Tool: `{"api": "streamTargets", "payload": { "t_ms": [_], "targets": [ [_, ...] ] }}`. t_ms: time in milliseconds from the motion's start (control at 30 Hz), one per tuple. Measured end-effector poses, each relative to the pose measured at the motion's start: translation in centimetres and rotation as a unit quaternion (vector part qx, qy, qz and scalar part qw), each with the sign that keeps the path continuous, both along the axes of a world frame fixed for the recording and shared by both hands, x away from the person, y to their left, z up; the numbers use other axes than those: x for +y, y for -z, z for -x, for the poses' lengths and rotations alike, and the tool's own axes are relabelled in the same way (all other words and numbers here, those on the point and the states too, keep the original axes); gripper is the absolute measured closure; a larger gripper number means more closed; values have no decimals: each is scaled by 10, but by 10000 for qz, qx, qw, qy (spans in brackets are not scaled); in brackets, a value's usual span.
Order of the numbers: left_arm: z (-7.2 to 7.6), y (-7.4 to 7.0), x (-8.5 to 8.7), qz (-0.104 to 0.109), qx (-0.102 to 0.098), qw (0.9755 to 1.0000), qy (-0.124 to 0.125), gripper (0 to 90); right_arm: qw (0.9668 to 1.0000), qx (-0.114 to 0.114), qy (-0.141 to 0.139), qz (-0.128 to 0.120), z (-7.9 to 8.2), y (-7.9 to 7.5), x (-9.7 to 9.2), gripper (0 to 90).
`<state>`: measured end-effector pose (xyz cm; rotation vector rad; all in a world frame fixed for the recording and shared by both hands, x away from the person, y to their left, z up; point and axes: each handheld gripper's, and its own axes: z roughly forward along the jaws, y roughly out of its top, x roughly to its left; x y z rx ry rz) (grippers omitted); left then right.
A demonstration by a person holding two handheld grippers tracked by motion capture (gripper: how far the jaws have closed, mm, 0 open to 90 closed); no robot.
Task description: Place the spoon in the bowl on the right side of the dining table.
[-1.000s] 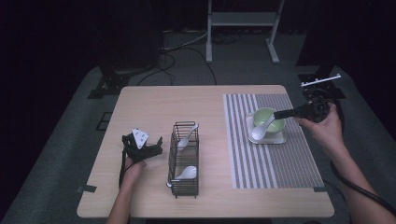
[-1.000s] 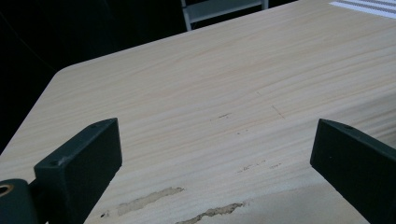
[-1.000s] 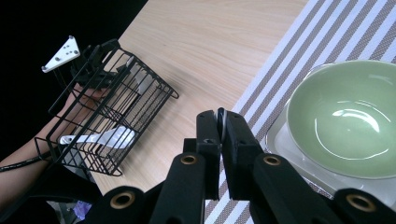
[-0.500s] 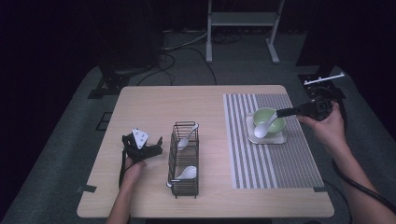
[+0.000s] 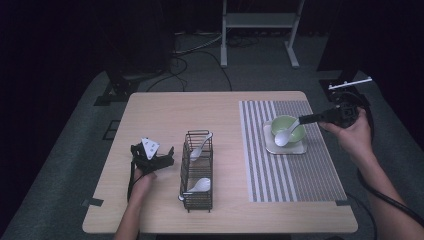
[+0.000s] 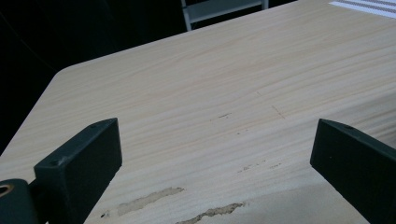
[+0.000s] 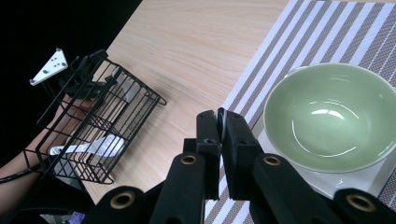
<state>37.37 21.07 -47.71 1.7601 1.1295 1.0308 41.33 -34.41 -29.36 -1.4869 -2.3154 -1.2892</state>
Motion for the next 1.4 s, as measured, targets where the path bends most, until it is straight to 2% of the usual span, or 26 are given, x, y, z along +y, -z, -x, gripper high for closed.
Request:
{"api": "streamTargets", "payload": {
  "t_ms": [600, 1400],
  "targets": [
    [0, 0, 0, -18, -6, 10000, 5, 12, 9997, 39, 258, -29, -8, 1, -12, 855],
    [0, 0, 0, -10, -17, 10000, 1, 11, 9980, 78, 617, -108, -20, 10, -26, 855]
  ]
}}
